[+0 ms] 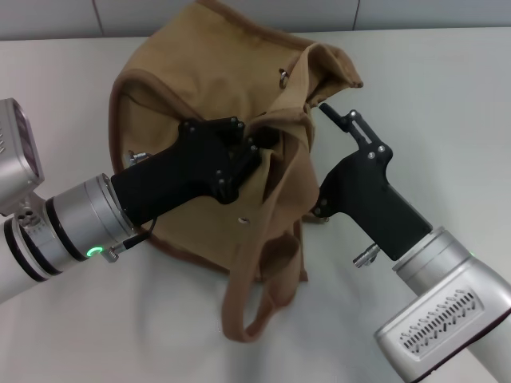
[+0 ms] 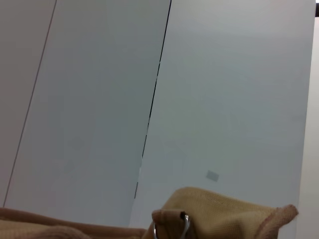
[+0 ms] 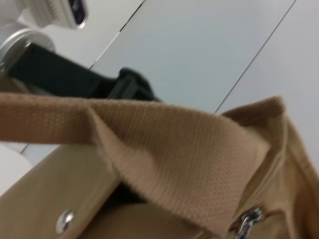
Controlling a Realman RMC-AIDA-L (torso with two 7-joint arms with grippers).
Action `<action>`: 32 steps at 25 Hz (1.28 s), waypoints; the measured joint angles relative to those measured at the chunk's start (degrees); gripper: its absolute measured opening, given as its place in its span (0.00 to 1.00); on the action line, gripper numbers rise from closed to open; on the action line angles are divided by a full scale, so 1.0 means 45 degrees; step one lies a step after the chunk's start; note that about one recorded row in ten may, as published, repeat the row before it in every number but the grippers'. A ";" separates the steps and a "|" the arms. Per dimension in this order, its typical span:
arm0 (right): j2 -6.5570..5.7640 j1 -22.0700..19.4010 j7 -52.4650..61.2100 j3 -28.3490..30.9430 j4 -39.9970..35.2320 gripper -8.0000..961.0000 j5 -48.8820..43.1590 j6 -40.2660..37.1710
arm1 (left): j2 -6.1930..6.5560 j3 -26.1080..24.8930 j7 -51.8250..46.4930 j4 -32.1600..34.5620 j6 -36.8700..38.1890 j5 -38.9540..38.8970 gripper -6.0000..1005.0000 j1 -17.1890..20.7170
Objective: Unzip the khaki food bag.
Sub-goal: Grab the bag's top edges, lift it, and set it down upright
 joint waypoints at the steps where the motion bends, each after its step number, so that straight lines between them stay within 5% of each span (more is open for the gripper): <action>1: 0.0000 -0.0068 0.0000 -0.0001 0.0007 0.80 -0.0003 -0.0278 | 0.0000 0.0001 0.0000 0.0000 -0.0010 -0.0001 0.11 0.0004; 19: 0.0000 -0.0240 0.0824 -0.0106 -0.0187 0.78 -0.0507 -0.1099 | 0.0000 0.0000 -0.0022 -0.0002 -0.0114 0.0010 0.12 0.0082; 21: 0.0000 -0.0276 0.0845 -0.0058 -0.0208 0.56 -0.0673 -0.1083 | 0.0002 0.0001 -0.0036 -0.0002 -0.0095 0.0012 0.12 0.0083; 32: 0.0001 -0.0171 0.1733 -0.0018 -0.0116 0.33 -0.0725 -0.1099 | 0.0001 -0.0001 -0.0129 -0.0002 0.0054 0.0004 0.12 0.0066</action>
